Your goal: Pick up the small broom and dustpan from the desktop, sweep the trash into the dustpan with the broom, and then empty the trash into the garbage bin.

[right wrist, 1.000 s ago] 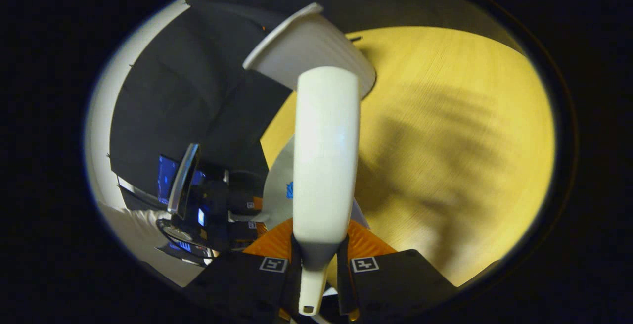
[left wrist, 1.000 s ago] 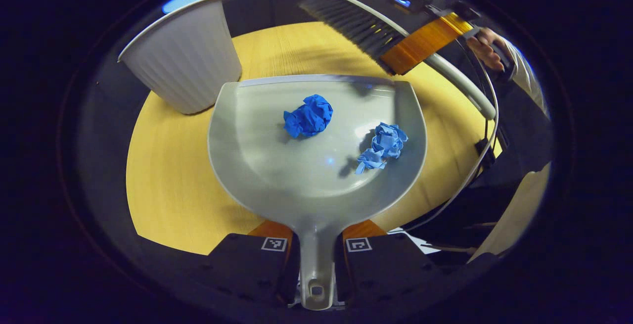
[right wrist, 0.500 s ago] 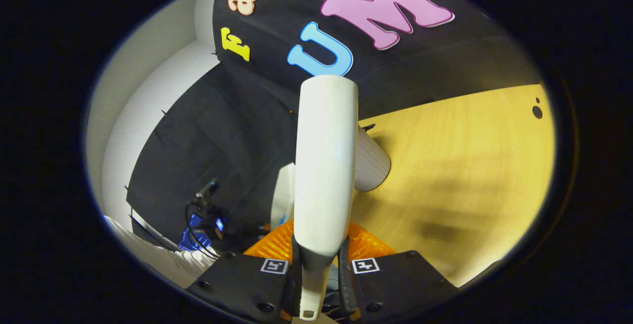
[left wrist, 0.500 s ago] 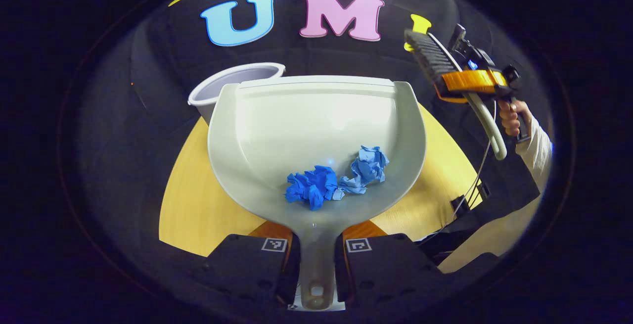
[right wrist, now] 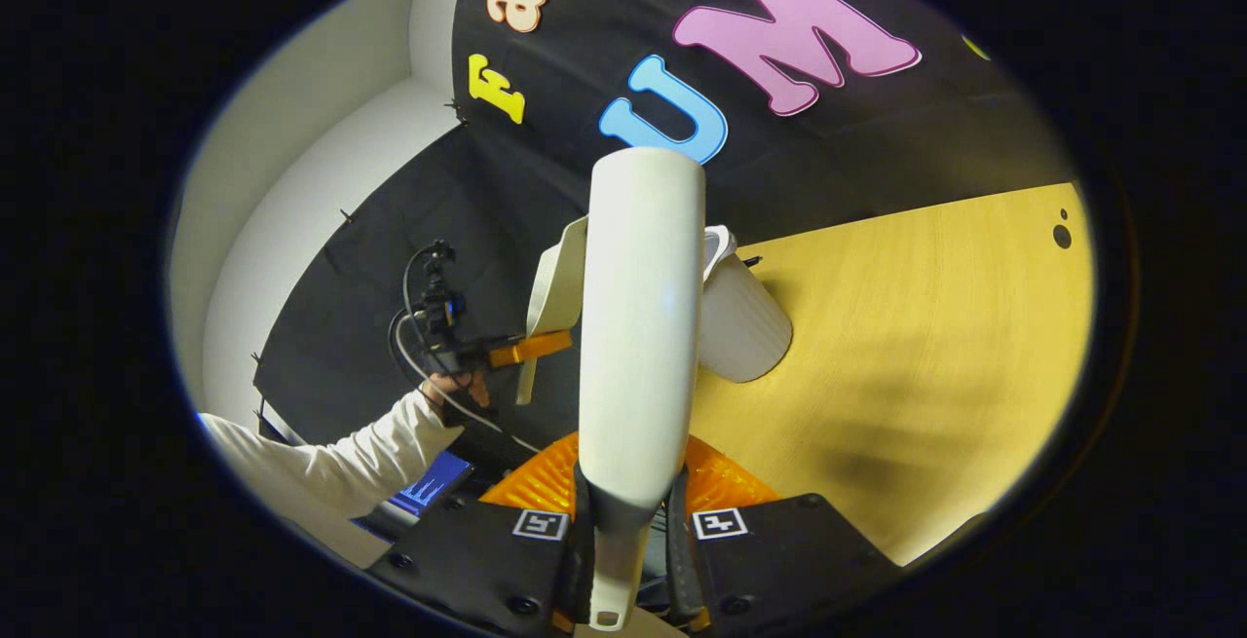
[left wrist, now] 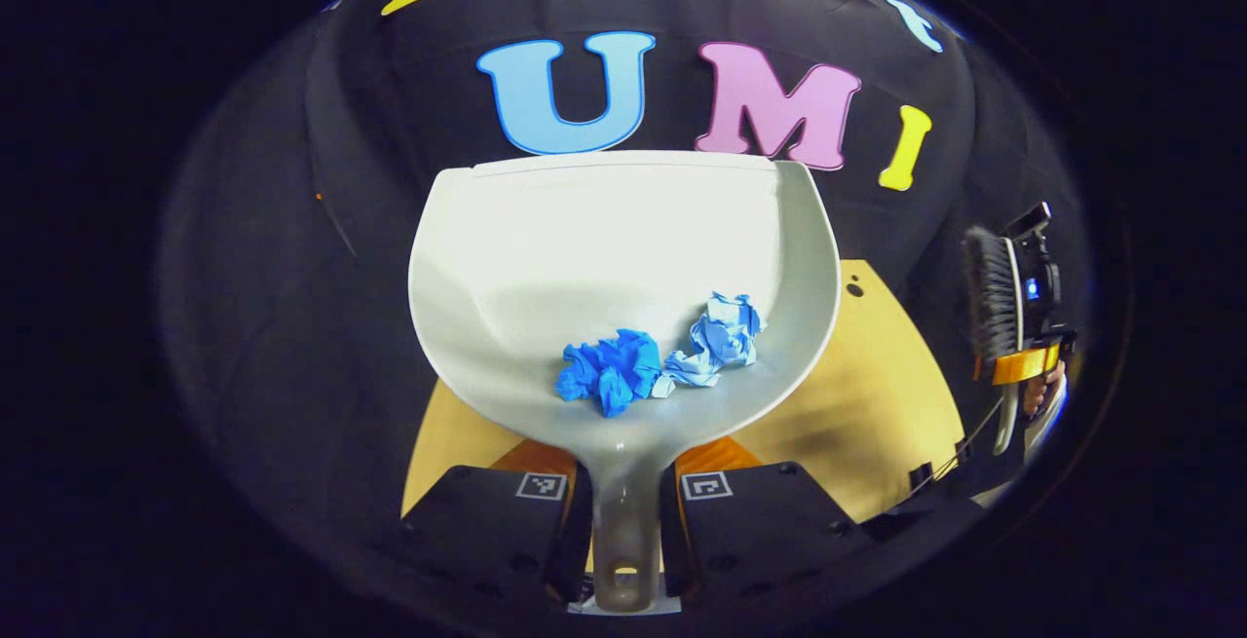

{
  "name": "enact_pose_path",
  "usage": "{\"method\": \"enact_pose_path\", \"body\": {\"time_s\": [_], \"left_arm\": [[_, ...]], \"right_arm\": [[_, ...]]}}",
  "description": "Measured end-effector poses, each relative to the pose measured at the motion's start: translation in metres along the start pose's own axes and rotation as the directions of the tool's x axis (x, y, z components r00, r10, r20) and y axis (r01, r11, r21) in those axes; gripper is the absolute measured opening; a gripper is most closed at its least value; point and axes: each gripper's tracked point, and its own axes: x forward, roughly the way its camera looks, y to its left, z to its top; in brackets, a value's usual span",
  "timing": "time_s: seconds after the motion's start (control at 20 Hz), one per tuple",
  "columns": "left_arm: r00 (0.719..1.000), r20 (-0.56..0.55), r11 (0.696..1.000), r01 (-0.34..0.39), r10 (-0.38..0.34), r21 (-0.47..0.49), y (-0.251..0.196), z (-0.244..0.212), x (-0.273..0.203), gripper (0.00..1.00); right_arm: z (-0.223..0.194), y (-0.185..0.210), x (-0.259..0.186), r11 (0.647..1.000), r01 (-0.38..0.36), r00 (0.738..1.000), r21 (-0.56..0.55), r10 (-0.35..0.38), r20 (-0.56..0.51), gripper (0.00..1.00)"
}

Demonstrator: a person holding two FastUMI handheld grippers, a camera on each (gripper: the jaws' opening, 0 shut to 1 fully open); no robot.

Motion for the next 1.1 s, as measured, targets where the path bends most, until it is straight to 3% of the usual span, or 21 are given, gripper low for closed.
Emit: {"method": "enact_pose_path", "body": {"time_s": [0.05,0.1,0.25,0.45,0.55,0.7,0.85,0.9,1.1], "left_arm": [[0.998,-0.042,0.999,-0.048,0.049,0.023,0.017,0.0,0.003,0.26],[0.993,-0.081,0.995,-0.087,0.09,0.048,0.027,-0.002,0.013,0.27],[0.962,-0.179,0.971,-0.181,0.208,0.156,0.04,-0.004,0.02,0.27],[0.9,-0.243,0.897,-0.266,0.362,0.352,0.044,0.001,0.005,0.27],[0.874,-0.251,0.857,-0.284,0.416,0.429,0.046,0.0,0.003,0.27],[0.849,-0.264,0.82,-0.287,0.457,0.496,0.052,0.004,0.001,0.27],[0.822,-0.257,0.771,-0.302,0.508,0.561,0.049,0.01,0.0,0.27],[0.812,-0.254,0.755,-0.307,0.525,0.58,0.048,0.013,-0.002,0.27],[0.782,-0.247,0.693,-0.3,0.572,0.655,0.054,0.015,-0.006,0.27]], "right_arm": [[-0.002,-0.001,-0.004,1.0,0.008,1.0,0.0,-0.008,0.001,0.36],[-0.003,-0.003,-0.007,1.0,0.016,1.0,-0.002,-0.016,0.004,0.31],[-0.004,-0.009,-0.014,0.999,0.04,0.999,0.001,-0.04,0.01,0.31],[-0.005,-0.015,-0.02,0.998,0.067,0.998,0.002,-0.067,0.01,0.32],[-0.008,-0.019,-0.02,0.997,0.08,0.997,0.0,-0.08,0.005,0.27],[-0.011,-0.018,-0.023,0.997,0.082,0.997,0.006,-0.082,0.001,0.36],[-0.012,-0.023,-0.026,0.996,0.094,0.996,0.013,-0.094,0.0,0.36],[-0.011,-0.024,-0.027,0.995,0.094,0.996,0.017,-0.094,0.006,0.31],[-0.011,-0.03,-0.031,0.994,0.102,0.994,0.041,-0.103,0.025,0.31]]}}
